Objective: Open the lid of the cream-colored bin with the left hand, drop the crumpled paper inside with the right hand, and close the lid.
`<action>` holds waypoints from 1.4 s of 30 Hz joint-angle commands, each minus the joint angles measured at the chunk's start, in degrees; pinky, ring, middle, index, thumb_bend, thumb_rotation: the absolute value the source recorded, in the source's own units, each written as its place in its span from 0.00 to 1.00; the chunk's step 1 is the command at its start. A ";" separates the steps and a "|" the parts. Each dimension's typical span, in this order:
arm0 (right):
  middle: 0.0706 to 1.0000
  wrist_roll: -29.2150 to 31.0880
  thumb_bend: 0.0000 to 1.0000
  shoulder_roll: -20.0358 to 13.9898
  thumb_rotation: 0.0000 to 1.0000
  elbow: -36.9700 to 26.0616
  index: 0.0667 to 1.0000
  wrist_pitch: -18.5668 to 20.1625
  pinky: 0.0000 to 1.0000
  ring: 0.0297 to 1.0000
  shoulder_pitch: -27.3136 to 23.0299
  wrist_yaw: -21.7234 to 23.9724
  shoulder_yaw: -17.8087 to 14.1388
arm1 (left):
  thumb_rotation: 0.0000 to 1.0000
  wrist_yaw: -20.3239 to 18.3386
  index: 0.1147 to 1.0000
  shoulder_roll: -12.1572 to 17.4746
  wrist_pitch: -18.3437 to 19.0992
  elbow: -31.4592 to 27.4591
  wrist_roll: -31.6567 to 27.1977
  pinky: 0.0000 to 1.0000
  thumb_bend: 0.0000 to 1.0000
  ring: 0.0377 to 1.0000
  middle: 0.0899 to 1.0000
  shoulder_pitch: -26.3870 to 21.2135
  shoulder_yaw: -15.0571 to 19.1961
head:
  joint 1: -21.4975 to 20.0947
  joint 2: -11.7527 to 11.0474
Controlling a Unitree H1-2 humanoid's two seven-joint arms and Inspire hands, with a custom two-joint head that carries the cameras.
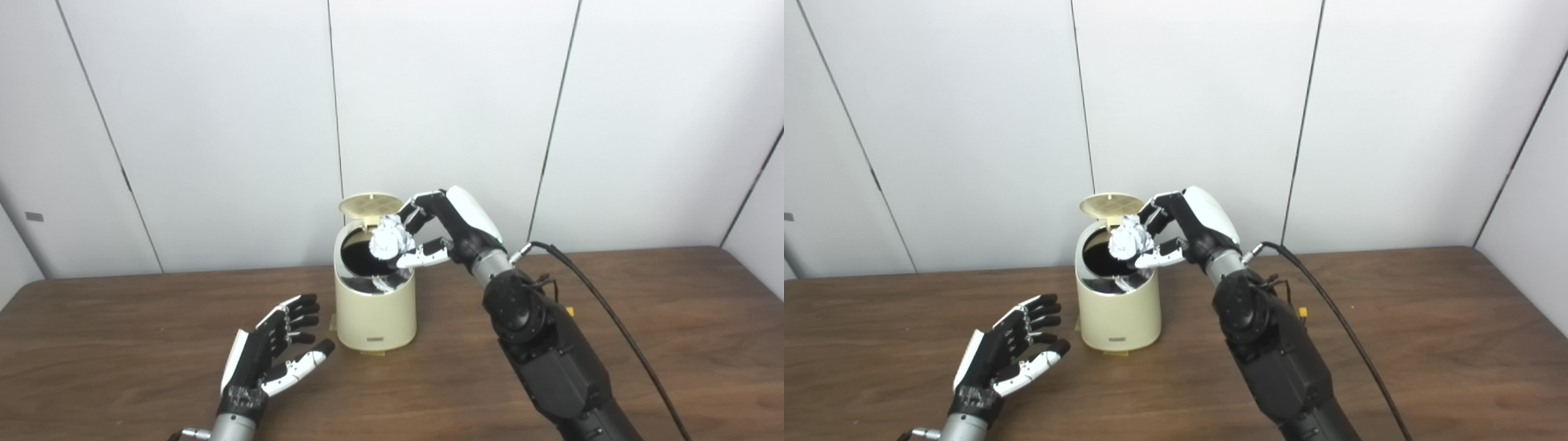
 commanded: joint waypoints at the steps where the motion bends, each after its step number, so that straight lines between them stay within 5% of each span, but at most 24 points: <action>1: 0.43 0.65 0.53 0.16 0.00 -0.82 0.48 -1.58 1.00 0.62 -3.41 -1.73 -0.33 | 0.21 0.67 0.81 -0.85 -0.19 -0.55 0.39 0.68 0.69 0.76 0.77 0.18 -0.48 | 0.21 0.22; 2: 0.43 0.68 0.53 0.08 0.00 -1.13 0.48 -1.35 1.00 0.63 -3.23 -1.34 -0.11 | 0.21 0.73 0.81 -0.82 -0.16 -0.61 0.52 0.68 0.69 0.76 0.77 0.21 -0.54 | 0.21 0.22; 3: 0.50 0.66 0.69 -0.01 0.07 -1.41 0.56 -1.12 1.00 0.67 -3.12 -1.04 0.07 | 0.21 0.77 0.81 -0.81 -0.13 -0.68 0.60 0.68 0.69 0.76 0.77 0.23 -0.57 | 0.28 0.28; 6: 0.62 0.03 0.87 -0.63 0.17 -2.00 0.67 -0.43 0.94 0.74 -2.90 -0.13 0.97 | 0.21 0.65 0.81 -0.77 -0.25 -0.56 0.44 0.68 0.68 0.76 0.77 0.21 -0.56 | 0.24 0.29; 11: 0.82 -1.39 0.94 -1.88 0.25 -2.91 0.85 0.71 0.69 0.78 -2.78 1.12 2.44 | 0.20 0.56 0.81 -0.75 -0.44 -0.16 0.37 0.67 0.68 0.75 0.77 -0.06 -0.61 | 0.26 0.21; 14: 0.86 -1.45 0.94 -2.19 0.25 -3.85 0.88 1.77 0.65 0.79 -2.58 1.73 2.59 | 0.19 0.45 0.81 -0.92 -0.36 0.14 -0.08 0.67 0.68 0.75 0.77 -0.20 -0.51 | 0.43 -0.02; 27: 0.83 -1.05 0.96 -3.40 0.26 -4.40 0.82 -0.21 0.63 0.76 -1.45 1.04 2.40 | 0.18 0.32 0.81 -0.81 -0.43 -0.04 0.09 0.67 0.67 0.76 0.77 -0.08 -0.71 | 0.71 0.07; 33: 0.71 0.54 0.92 -3.20 0.21 -8.10 0.71 -2.48 0.61 0.70 0.82 -1.26 0.14 | 0.20 0.55 0.80 -0.70 -0.73 0.02 0.61 0.68 0.68 0.75 0.77 -0.07 -0.82 | 1.05 0.08; 42: 0.72 4.64 0.88 -5.37 0.15 -16.60 0.71 -2.17 0.61 0.70 7.21 0.38 -3.87 | 0.19 1.11 0.80 -0.87 -0.71 -0.38 0.67 0.66 0.68 0.75 0.77 -0.05 -0.50 | 2.24 0.22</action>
